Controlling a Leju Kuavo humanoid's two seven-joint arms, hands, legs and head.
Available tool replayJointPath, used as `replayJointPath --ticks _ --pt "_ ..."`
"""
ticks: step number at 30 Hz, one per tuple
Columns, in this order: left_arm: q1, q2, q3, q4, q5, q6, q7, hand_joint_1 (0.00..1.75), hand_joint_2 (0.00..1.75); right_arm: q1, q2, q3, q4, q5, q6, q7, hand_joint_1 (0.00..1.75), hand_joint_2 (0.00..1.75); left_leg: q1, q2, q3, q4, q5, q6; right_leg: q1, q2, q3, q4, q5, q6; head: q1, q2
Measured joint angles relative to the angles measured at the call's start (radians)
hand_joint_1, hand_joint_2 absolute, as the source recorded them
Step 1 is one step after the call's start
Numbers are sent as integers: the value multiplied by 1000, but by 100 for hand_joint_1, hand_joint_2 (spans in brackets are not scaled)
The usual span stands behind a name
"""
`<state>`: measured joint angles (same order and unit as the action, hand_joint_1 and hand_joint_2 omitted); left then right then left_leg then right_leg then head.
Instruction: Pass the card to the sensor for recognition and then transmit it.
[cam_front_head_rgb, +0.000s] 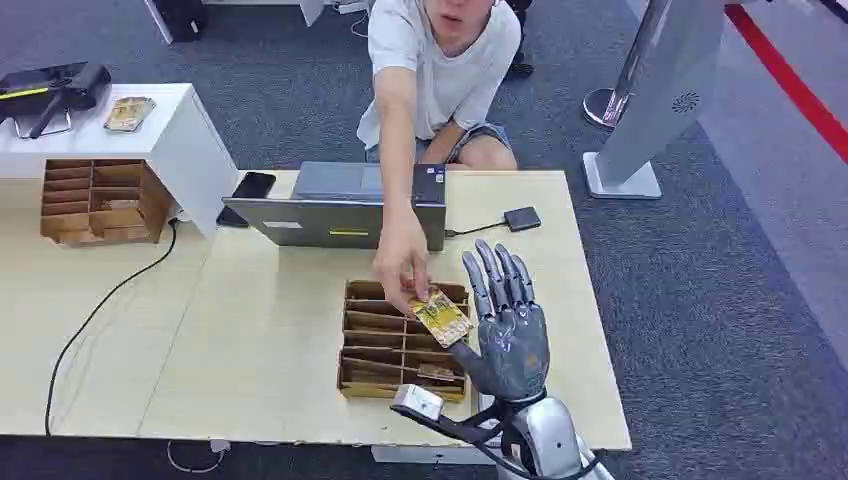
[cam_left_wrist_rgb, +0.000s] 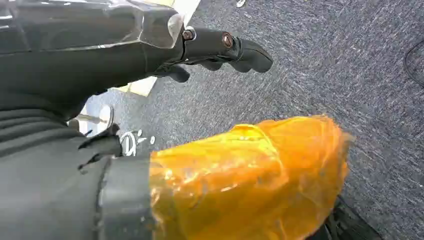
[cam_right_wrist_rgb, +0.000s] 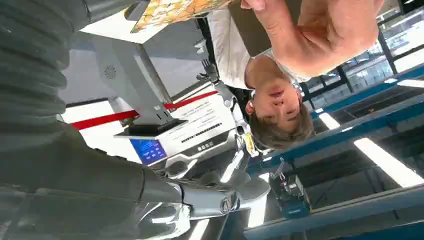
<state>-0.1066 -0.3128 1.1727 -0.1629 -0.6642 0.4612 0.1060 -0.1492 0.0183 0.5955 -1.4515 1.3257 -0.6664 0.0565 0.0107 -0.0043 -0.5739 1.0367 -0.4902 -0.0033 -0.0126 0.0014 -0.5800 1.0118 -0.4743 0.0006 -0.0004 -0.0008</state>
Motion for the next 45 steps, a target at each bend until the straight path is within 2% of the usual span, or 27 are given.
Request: replayJointPath --ticks 1,2,15,31,36,42,45 --pt "0 0 0 0 1 0 0 0 0 -1 0 1 1 -5 0 -2 157 175 0 0 0 0 0 0 0 0 0 0 0 0 0 0" --pt "0 0 0 0 2 1 1 0 0 -1 0 2 3 -7 0 -4 173 175 0 0 0 0 0 0 0 0 0 0 0 0 0 0" --pt "0 -3 0 0 27 34 26 0 0 -25 16 39 18 -80 0 -38 175 175 0 0 0 0 0 0 0 0 0 0 0 0 0 0" --pt "0 -5 1 0 35 39 21 0 0 -40 20 54 24 -112 -1 -38 175 175 0 0 0 0 0 0 0 0 0 0 0 0 0 0" --pt "0 -5 1 0 36 35 11 0 0 -21 19 54 2 -224 -1 -74 175 175 0 0 0 0 0 0 0 0 0 0 0 0 0 0" --pt "0 -5 1 0 36 35 10 0 0 -21 18 54 1 -229 -1 -76 175 175 0 0 0 0 0 0 0 0 0 0 0 0 0 0" --pt "0 -5 1 0 40 33 6 0 0 -1 13 54 -26 -303 1 -102 175 175 0 0 0 0 0 0 0 0 0 0 0 0 0 0"
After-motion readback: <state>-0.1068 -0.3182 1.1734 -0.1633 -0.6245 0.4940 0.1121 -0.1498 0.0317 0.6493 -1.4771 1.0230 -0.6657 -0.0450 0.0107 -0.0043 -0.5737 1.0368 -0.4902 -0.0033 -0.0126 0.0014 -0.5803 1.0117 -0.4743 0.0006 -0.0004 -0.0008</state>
